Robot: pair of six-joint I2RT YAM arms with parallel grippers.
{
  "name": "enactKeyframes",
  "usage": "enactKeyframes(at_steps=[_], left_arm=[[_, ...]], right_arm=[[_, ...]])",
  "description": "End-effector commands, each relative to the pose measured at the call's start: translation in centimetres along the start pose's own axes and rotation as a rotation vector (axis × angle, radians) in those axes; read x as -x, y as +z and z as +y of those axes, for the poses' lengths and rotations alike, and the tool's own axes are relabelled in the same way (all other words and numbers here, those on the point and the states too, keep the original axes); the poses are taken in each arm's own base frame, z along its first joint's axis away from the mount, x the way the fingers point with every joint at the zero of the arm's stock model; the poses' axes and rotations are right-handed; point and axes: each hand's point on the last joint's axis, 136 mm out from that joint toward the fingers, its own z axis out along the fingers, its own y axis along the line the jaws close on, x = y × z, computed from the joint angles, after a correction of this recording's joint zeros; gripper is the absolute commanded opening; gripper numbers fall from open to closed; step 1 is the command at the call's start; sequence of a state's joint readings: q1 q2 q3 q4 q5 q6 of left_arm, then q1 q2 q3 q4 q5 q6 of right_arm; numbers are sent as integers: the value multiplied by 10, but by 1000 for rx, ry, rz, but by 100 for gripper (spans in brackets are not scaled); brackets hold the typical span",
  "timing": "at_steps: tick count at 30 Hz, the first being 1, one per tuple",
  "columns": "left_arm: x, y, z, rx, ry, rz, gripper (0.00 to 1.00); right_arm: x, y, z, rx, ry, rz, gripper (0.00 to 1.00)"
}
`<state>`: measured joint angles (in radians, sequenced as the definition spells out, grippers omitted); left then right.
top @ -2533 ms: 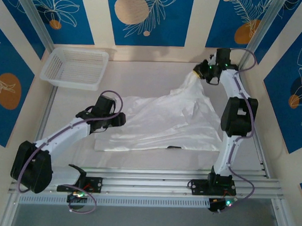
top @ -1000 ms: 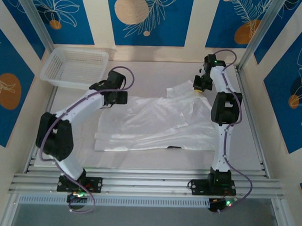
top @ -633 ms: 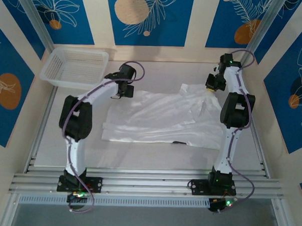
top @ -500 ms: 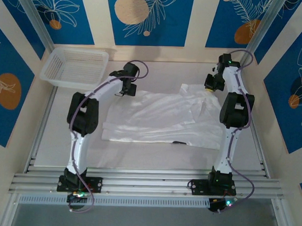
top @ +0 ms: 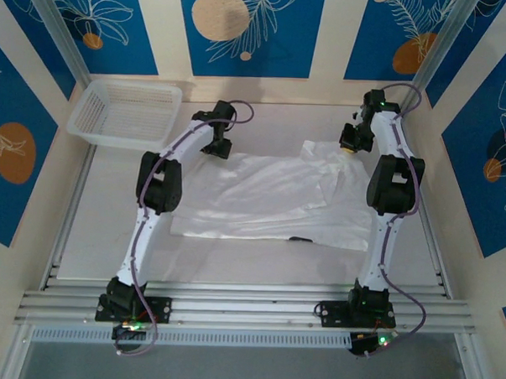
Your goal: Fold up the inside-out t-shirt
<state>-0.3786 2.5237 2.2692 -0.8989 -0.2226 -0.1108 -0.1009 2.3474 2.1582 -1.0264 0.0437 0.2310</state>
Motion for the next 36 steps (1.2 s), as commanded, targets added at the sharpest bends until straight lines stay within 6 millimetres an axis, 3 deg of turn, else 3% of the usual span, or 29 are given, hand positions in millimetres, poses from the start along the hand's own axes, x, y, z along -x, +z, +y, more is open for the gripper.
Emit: enactKeyframes(at_steps=[1,3,6,12,15,18,22,26,31,36], left_arm=[[-13,5,-9,-118,60,64,56],[-10,7,-4,-102,67,58,52],[1,7,23,6,-10,35,44],[28,-7,82,134,-196,-70,40],[33,-9,96,96,-247,-83,39],[35,-13,90,12,-237,-86,37],[46,-39,35,-274,-173,-139,42],[41,-47,3,-256,-54,-161,47],[16,-1,12,-139,-76,-32,44],[15,16,32,-17,-100,-26,30]], right_arm=[[3,-5,-7,-12,49,3,0],[4,-6,-13,-24,63,5,0],[5,-6,-18,-46,70,7,0],[6,-8,-30,-69,82,10,0],[7,-10,-32,-69,86,8,0],[8,-11,-30,-60,83,7,0],[8,-9,-22,-59,60,12,0],[6,-5,-17,-59,46,29,0],[5,-4,-15,-54,40,35,0],[6,-5,-17,-59,41,33,0]])
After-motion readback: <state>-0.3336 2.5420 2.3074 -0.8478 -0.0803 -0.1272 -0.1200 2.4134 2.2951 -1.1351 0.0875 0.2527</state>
